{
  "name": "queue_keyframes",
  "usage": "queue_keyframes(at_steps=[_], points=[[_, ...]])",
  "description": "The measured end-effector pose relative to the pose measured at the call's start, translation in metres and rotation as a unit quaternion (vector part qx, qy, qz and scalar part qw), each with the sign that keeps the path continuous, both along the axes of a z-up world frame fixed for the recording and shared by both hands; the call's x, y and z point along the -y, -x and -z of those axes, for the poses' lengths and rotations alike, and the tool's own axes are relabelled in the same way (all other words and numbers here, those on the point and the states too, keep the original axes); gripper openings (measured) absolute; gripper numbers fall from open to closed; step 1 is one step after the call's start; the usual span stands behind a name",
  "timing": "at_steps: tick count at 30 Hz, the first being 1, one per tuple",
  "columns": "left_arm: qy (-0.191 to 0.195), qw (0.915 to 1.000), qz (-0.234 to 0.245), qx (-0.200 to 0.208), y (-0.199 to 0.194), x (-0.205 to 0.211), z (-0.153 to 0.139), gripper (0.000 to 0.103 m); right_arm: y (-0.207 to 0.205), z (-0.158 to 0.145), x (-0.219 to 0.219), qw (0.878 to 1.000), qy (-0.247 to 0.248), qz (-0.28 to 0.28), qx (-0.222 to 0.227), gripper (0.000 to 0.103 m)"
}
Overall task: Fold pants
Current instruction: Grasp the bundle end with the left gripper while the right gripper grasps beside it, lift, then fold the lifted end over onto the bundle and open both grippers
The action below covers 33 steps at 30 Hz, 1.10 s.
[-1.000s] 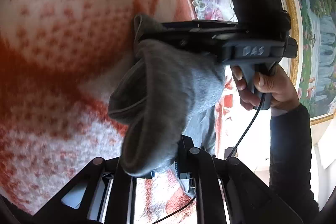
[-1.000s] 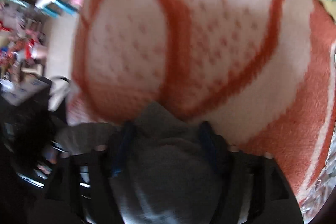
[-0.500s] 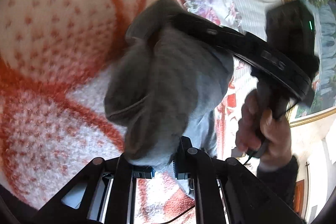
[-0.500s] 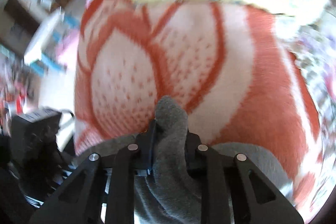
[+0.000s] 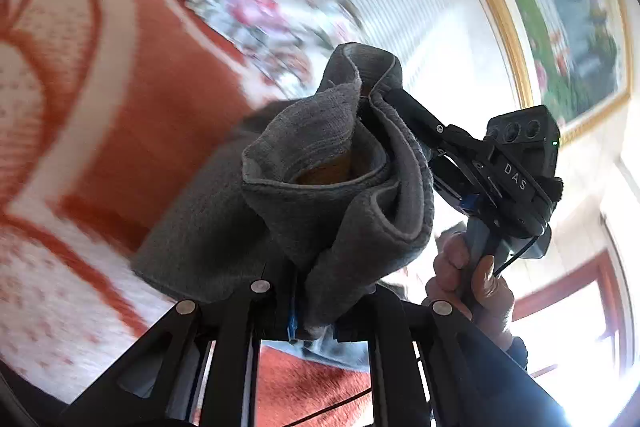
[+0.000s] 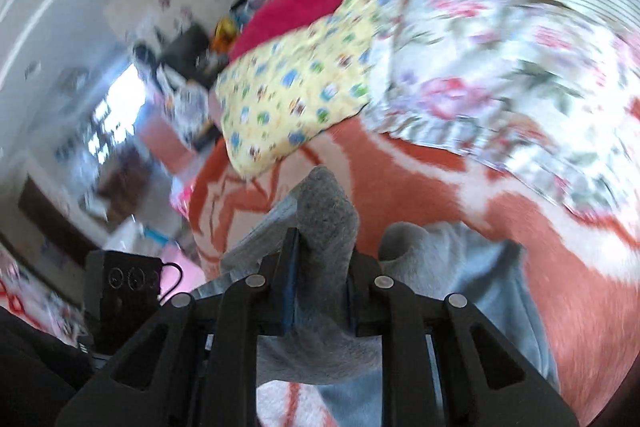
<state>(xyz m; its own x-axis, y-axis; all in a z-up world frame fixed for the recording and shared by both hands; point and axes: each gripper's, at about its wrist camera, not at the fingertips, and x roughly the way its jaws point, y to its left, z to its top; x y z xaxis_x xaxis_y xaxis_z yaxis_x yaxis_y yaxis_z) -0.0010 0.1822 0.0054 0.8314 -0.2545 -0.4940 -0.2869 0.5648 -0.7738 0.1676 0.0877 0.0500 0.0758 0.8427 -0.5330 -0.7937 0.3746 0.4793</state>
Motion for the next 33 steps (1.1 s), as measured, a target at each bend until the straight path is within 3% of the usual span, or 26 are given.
queue_keyframes(at_steps=[7, 14, 25, 33], points=[[-0.030, 0.9960, 0.084, -0.009, -0.034, 0.081, -0.014, 0.009, 0.002, 0.007, 0.102, 0.996, -0.053, 0.074, -0.014, 0.021], [-0.068, 0.9841, 0.160, -0.036, -0.065, 0.166, -0.006, 0.009, 0.003, 0.033, 0.191, 0.983, -0.100, 0.147, -0.050, 0.021], [-0.122, 0.9696, 0.203, -0.063, -0.092, 0.224, 0.008, 0.009, 0.003, 0.068, 0.261, 0.969, -0.139, 0.194, -0.065, 0.021], [-0.186, 0.9574, 0.206, -0.078, -0.101, 0.249, 0.021, 0.012, 0.003, 0.091, 0.286, 0.964, -0.140, 0.215, -0.071, 0.026]])
